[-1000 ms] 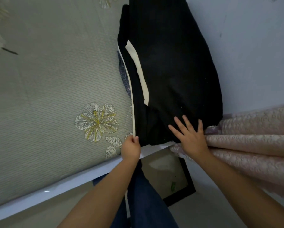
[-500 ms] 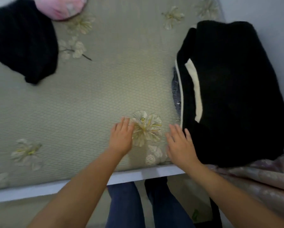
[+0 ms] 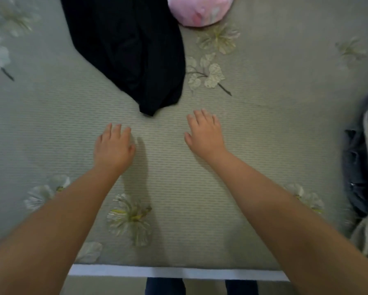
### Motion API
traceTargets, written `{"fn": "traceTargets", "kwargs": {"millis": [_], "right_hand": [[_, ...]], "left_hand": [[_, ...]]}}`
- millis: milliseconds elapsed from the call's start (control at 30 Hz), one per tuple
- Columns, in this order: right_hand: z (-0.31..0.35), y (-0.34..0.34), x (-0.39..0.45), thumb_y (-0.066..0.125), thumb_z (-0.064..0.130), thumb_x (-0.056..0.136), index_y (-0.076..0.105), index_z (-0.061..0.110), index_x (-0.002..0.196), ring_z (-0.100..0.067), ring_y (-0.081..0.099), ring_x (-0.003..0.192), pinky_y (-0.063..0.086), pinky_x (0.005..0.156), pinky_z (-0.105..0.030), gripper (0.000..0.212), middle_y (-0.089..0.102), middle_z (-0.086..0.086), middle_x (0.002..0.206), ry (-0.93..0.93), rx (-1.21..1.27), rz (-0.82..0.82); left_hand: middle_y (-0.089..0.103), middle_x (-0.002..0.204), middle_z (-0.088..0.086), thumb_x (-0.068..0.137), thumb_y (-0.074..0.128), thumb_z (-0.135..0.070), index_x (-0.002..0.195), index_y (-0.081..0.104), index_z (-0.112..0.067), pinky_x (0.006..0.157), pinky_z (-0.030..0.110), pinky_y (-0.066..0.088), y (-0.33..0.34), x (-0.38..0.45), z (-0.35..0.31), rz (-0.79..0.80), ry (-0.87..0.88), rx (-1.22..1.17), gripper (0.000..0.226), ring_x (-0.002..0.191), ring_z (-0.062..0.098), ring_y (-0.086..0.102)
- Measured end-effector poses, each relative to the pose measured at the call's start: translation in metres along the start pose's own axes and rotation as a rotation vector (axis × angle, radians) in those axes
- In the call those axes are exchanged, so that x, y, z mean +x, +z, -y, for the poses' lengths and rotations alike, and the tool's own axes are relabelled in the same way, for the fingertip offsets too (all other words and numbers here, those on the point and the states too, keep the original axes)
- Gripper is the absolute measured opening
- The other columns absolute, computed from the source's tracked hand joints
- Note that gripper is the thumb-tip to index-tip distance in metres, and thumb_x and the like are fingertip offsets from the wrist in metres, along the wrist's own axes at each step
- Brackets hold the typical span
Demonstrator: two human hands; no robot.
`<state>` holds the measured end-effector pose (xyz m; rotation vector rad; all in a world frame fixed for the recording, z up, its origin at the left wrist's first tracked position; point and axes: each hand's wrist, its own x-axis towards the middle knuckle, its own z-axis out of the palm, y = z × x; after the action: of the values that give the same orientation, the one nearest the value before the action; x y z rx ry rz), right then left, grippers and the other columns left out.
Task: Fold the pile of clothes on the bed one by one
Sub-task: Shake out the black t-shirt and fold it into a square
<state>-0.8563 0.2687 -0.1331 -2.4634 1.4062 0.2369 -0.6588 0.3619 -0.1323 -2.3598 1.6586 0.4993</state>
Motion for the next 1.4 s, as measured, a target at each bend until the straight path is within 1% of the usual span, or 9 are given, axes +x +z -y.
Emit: {"fn": "traceTargets", "kwargs": {"millis": [200, 367, 533, 667, 800, 967, 1067, 1233, 1400], "right_hand": [[0.070, 0.023, 0.096, 0.052, 0.040, 0.089, 0.015, 0.022, 0.146, -0.026, 0.007, 0.142, 0.011, 0.114, -0.044, 0.070, 0.010, -0.009, 0.155, -0.007, -0.034, 0.109], [0.082, 0.033, 0.131, 0.050, 0.021, 0.091, 0.048, 0.016, 0.132, -0.028, 0.038, 0.124, 0.033, 0.098, -0.039, 0.042, 0.041, -0.008, 0.140, 0.019, -0.035, -0.001], [0.078, 0.027, 0.104, 0.056, 0.009, 0.089, 0.058, -0.006, 0.116, -0.030, 0.048, 0.119, 0.028, 0.101, -0.024, 0.031, 0.055, -0.018, 0.127, -0.072, 0.207, 0.026], [0.073, 0.024, 0.044, 0.061, 0.002, 0.085, 0.065, -0.014, 0.097, -0.036, 0.059, 0.103, 0.031, 0.086, -0.017, 0.021, 0.065, -0.029, 0.104, -0.158, 0.324, 0.200], [0.052, 0.025, -0.017, 0.055, 0.016, 0.091, 0.062, 0.000, 0.069, -0.015, 0.054, 0.069, 0.034, 0.062, -0.015, 0.027, 0.056, -0.007, 0.070, -0.073, 0.420, 0.555], [0.006, 0.014, -0.081, 0.055, 0.018, 0.091, 0.061, 0.019, 0.071, 0.004, 0.048, 0.060, 0.038, 0.059, -0.004, 0.021, 0.053, 0.013, 0.065, 0.124, 0.554, 0.991], [-0.035, 0.002, -0.102, 0.055, 0.016, 0.091, 0.064, 0.022, 0.073, 0.002, 0.054, 0.065, 0.038, 0.057, -0.002, 0.020, 0.059, 0.014, 0.068, 0.333, 0.670, 0.835], [-0.085, -0.010, -0.107, 0.060, 0.011, 0.087, 0.058, 0.012, 0.097, -0.009, 0.049, 0.060, 0.038, 0.050, -0.011, 0.011, 0.052, 0.002, 0.066, 0.502, 0.781, 0.327], [-0.073, -0.003, -0.120, 0.069, 0.022, 0.080, 0.052, 0.025, 0.121, -0.006, 0.050, 0.062, 0.037, 0.057, -0.007, 0.044, 0.049, 0.006, 0.068, 0.327, 0.713, 0.264]], "left_hand": [[0.004, 0.155, 0.014, 0.095, 0.024, -0.048, 0.146, 0.011, -0.007, 0.115, 0.038, 0.000, 0.046, 0.030, 0.078, 0.038, -0.033, -0.139, 0.067, 0.143, 0.027, -0.001], [0.003, 0.155, 0.010, 0.082, 0.007, -0.055, 0.146, 0.009, -0.008, 0.108, 0.027, -0.016, 0.073, 0.032, 0.084, -0.087, -0.030, -0.244, 0.079, 0.143, 0.022, -0.001], [0.011, 0.153, 0.013, 0.077, 0.002, -0.055, 0.144, 0.017, -0.006, 0.109, 0.027, -0.012, 0.074, 0.033, 0.086, -0.107, 0.002, -0.271, 0.084, 0.143, 0.025, 0.005], [0.016, 0.152, 0.014, 0.078, 0.006, -0.055, 0.143, 0.021, -0.005, 0.112, 0.032, -0.007, 0.067, 0.031, 0.087, -0.078, -0.009, -0.308, 0.083, 0.142, 0.026, 0.011], [0.041, 0.137, 0.027, 0.082, 0.054, -0.022, 0.129, 0.048, 0.001, 0.102, 0.060, 0.026, 0.058, 0.020, 0.073, -0.194, 0.079, -0.356, 0.052, 0.127, 0.044, 0.038], [0.057, 0.128, 0.013, 0.078, 0.057, 0.002, 0.114, 0.064, -0.008, 0.109, 0.057, 0.012, 0.050, -0.004, 0.044, -0.107, 0.282, -0.238, 0.037, 0.129, 0.032, 0.041], [0.058, 0.122, 0.010, 0.087, 0.052, -0.010, 0.118, 0.058, -0.010, 0.106, 0.033, 0.023, 0.045, -0.022, 0.029, 0.137, 0.311, -0.223, 0.032, 0.120, 0.023, 0.048], [0.058, 0.090, -0.001, 0.094, 0.046, -0.031, 0.086, 0.056, -0.024, 0.061, 0.013, 0.040, 0.017, -0.066, 0.002, 0.666, 0.119, -0.685, 0.014, 0.075, 0.009, 0.055], [0.059, 0.084, 0.002, 0.095, 0.045, -0.020, 0.106, 0.061, -0.010, 0.062, 0.023, 0.040, 0.016, -0.098, -0.007, 0.482, 0.014, -0.613, 0.021, 0.079, 0.024, 0.059]]}}
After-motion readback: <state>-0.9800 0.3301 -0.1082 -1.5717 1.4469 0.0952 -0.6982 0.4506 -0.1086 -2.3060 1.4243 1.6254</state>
